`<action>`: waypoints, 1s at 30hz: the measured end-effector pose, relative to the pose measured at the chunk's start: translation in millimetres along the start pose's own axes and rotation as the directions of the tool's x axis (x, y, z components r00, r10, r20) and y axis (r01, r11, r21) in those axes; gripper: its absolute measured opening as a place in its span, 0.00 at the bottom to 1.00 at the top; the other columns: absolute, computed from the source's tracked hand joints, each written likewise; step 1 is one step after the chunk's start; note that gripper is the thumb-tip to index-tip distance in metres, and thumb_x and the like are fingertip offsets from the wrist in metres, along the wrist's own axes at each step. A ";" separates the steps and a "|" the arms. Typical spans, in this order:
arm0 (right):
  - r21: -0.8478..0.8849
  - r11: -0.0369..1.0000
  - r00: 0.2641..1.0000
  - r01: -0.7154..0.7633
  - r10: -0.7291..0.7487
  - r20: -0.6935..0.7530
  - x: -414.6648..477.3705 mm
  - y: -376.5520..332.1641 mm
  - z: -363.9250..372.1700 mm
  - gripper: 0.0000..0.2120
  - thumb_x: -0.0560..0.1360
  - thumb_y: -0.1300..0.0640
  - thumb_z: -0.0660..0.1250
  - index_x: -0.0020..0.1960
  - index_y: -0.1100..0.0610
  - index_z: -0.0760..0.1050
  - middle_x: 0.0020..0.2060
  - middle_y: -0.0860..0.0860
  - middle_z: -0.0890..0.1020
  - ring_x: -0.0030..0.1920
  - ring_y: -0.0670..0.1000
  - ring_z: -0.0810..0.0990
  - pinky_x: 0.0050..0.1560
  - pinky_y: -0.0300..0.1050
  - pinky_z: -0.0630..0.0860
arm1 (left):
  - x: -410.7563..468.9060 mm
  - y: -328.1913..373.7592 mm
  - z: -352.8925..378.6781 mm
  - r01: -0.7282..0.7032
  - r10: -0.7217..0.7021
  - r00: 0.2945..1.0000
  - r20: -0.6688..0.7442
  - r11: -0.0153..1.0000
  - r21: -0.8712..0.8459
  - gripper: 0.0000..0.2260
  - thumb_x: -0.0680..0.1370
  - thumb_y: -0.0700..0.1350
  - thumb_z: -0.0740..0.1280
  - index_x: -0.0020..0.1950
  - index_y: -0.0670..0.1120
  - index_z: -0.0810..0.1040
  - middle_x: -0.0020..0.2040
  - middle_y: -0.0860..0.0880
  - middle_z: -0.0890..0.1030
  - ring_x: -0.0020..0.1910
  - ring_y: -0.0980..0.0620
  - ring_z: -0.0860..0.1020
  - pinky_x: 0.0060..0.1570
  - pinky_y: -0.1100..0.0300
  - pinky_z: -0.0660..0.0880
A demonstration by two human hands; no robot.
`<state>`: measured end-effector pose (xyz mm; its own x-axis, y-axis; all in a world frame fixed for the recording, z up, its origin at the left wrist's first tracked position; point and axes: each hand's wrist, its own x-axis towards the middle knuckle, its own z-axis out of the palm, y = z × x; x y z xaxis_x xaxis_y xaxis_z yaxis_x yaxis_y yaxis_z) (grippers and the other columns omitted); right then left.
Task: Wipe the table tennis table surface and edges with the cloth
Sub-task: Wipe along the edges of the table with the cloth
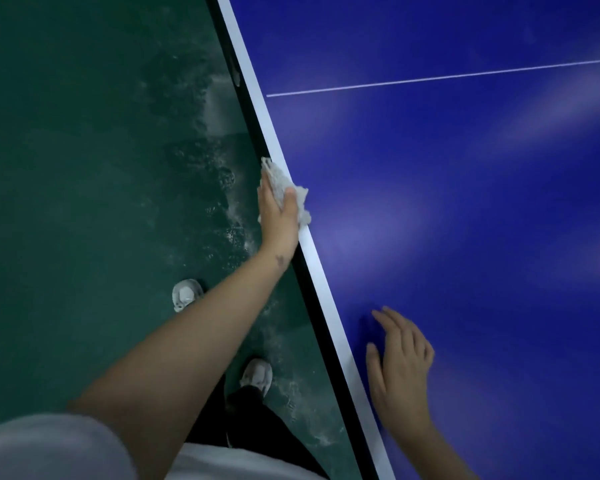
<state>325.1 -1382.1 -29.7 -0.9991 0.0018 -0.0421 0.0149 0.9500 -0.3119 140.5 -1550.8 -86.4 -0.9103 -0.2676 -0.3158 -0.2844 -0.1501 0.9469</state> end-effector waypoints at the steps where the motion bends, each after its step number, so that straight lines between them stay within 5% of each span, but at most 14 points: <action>1: 0.042 0.999 0.999 -0.022 0.023 -0.031 21.8 -14.0 2.1 0.21 0.74 0.54 0.53 0.62 0.60 0.73 0.62 0.55 0.76 0.62 0.53 0.68 0.61 0.49 0.59 | 24.8 8.3 -4.0 0.016 -0.016 1.000 0.001 1.000 -0.008 0.26 0.82 0.46 0.55 0.78 0.51 0.48 0.77 0.48 0.55 0.75 0.49 0.56 0.73 0.46 0.57; 5: 0.168 0.985 0.997 0.032 -0.020 -0.069 146.1 -73.7 9.6 0.20 0.77 0.57 0.55 0.66 0.61 0.70 0.68 0.56 0.71 0.68 0.57 0.67 0.66 0.52 0.59 | 81.6 28.5 -7.7 0.055 -0.057 0.997 -0.054 0.998 -0.035 0.25 0.82 0.46 0.55 0.77 0.50 0.50 0.76 0.47 0.58 0.74 0.49 0.59 0.72 0.48 0.59; 10: 0.109 0.984 0.989 0.142 -0.135 -0.065 321.9 -139.8 27.2 0.22 0.79 0.62 0.55 0.73 0.60 0.60 0.74 0.54 0.61 0.75 0.52 0.56 0.71 0.46 0.51 | 38.8 11.0 0.5 -0.059 0.052 0.993 -0.105 0.996 -0.064 0.26 0.81 0.43 0.58 0.77 0.48 0.51 0.77 0.50 0.55 0.75 0.51 0.56 0.73 0.44 0.55; 13: 0.017 0.978 0.978 0.209 -0.209 0.015 403.8 -169.7 41.9 0.23 0.81 0.60 0.53 0.75 0.59 0.56 0.76 0.53 0.57 0.76 0.52 0.52 0.74 0.46 0.48 | -6.4 -5.6 5.1 0.053 -0.054 0.999 0.000 0.987 -0.154 0.28 0.79 0.54 0.58 0.75 0.63 0.48 0.78 0.50 0.54 0.74 0.38 0.58 0.63 0.27 0.59; 17: -0.082 0.983 0.985 0.164 -0.159 0.061 451.1 -186.5 66.6 0.24 0.82 0.57 0.49 0.76 0.58 0.53 0.76 0.53 0.55 0.76 0.52 0.50 0.75 0.49 0.47 | -17.4 -8.4 1.6 0.167 -0.160 0.985 0.060 0.974 -0.155 0.25 0.79 0.55 0.56 0.69 0.73 0.46 0.75 0.65 0.44 0.76 0.52 0.51 0.69 0.34 0.56; 21: -0.106 0.981 0.986 0.164 -0.163 0.021 451.6 -184.1 77.0 0.24 0.81 0.57 0.49 0.76 0.58 0.53 0.76 0.53 0.56 0.76 0.52 0.51 0.75 0.48 0.47 | 24.0 6.8 -6.1 0.182 -0.172 0.982 0.073 0.969 -0.167 0.24 0.80 0.52 0.56 0.71 0.67 0.47 0.77 0.61 0.45 0.77 0.46 0.50 0.71 0.37 0.54; 27: -0.080 0.986 0.989 0.148 -0.149 -0.009 453.7 -183.6 79.2 0.25 0.79 0.57 0.51 0.76 0.57 0.56 0.76 0.51 0.58 0.76 0.50 0.52 0.74 0.47 0.46 | 158.4 52.4 -19.5 -0.020 0.016 0.999 -0.035 0.995 -0.097 0.27 0.79 0.51 0.55 0.75 0.53 0.48 0.77 0.53 0.50 0.76 0.56 0.49 0.75 0.46 0.49; 30: -0.090 0.985 0.989 0.146 -0.148 -0.017 453.2 -182.5 80.0 0.26 0.78 0.56 0.50 0.75 0.57 0.57 0.75 0.51 0.59 0.76 0.50 0.53 0.74 0.47 0.47 | 259.6 74.7 -30.9 -0.018 0.015 0.999 -0.044 0.997 -0.078 0.26 0.80 0.46 0.56 0.77 0.44 0.52 0.76 0.43 0.57 0.75 0.46 0.57 0.73 0.44 0.55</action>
<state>-127.3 -1579.6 -67.8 -0.9909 -0.1332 0.0204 -0.1344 0.9643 -0.2284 -107.8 -1660.9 -99.5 -0.9002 -0.3115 -0.3043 -0.2435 -0.2192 0.9448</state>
